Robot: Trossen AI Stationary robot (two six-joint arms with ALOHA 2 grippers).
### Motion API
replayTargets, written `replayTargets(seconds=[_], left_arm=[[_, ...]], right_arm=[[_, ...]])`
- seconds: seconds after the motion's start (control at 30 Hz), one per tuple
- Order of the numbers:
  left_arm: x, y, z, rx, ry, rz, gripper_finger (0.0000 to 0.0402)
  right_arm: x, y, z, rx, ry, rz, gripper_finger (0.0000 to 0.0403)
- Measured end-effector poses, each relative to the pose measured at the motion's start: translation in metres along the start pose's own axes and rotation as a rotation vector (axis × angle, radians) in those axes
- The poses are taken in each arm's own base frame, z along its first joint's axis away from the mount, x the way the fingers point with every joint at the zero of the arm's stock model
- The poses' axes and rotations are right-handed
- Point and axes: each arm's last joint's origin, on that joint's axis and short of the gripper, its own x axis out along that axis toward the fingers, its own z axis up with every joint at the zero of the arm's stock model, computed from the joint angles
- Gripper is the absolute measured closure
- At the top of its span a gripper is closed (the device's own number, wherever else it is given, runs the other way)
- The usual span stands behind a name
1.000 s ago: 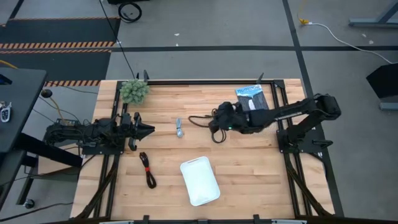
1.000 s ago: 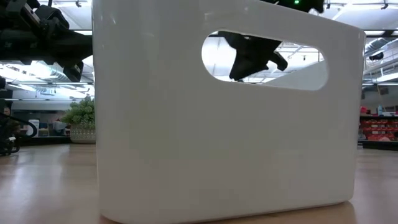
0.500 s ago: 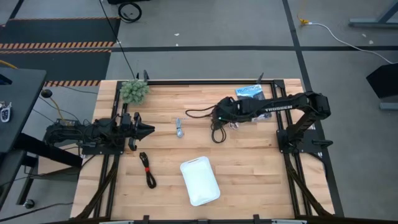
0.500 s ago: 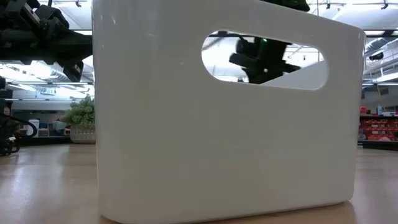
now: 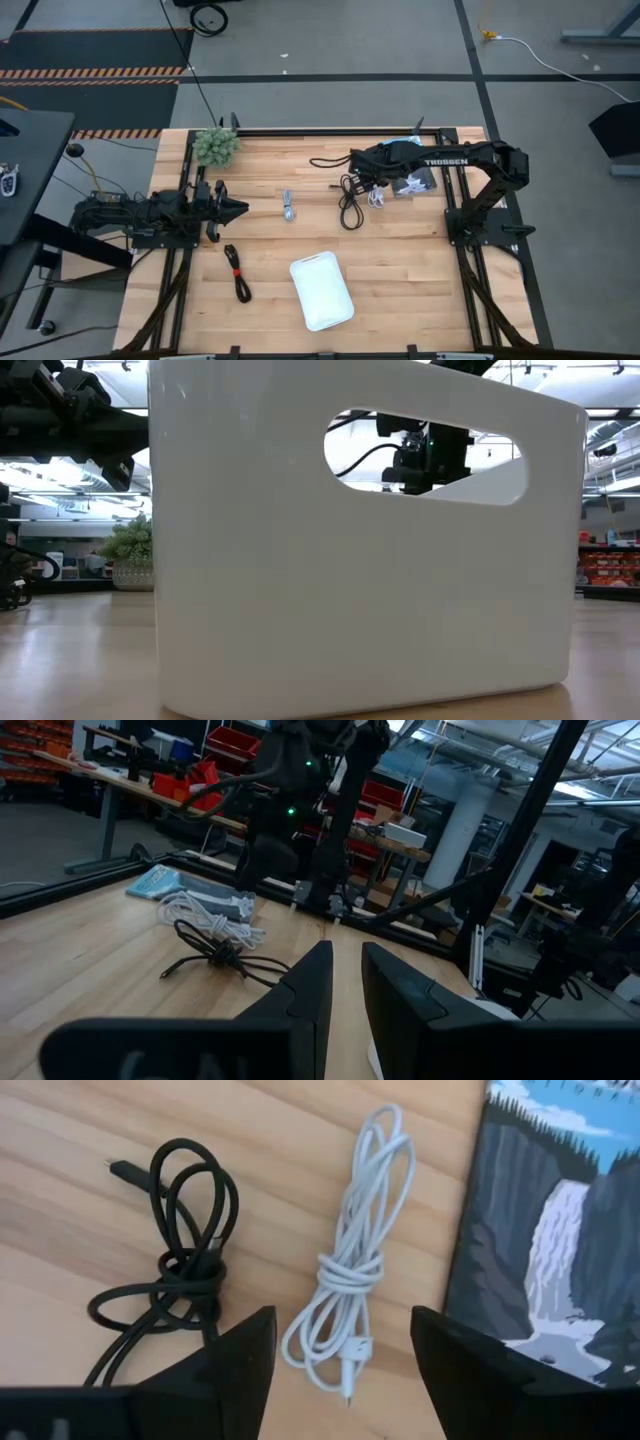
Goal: Pick and place USB-C Cables
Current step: Put the white charger cable into the white bin
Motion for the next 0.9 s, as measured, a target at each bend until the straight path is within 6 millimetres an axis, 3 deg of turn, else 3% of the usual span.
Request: replayTargets(seconds=[0.23, 0.47, 0.9], left_arm=[[0.000, 0.000, 0.000, 0.000, 0.000, 0.000, 0.0335], [0.000, 0.000, 0.000, 0.000, 0.000, 0.000, 0.0335], [0.000, 0.000, 0.000, 0.000, 0.000, 0.000, 0.0335]], right_arm=[[0.001, -0.002, 0.003, 0.014, 0.009, 0.003, 0.0184], [0.013, -0.018, 0.018, 0.008, 0.002, -0.023, 0.0200], [0.045, -0.025, 0.005, -0.004, 0.017, 0.021, 0.0205]])
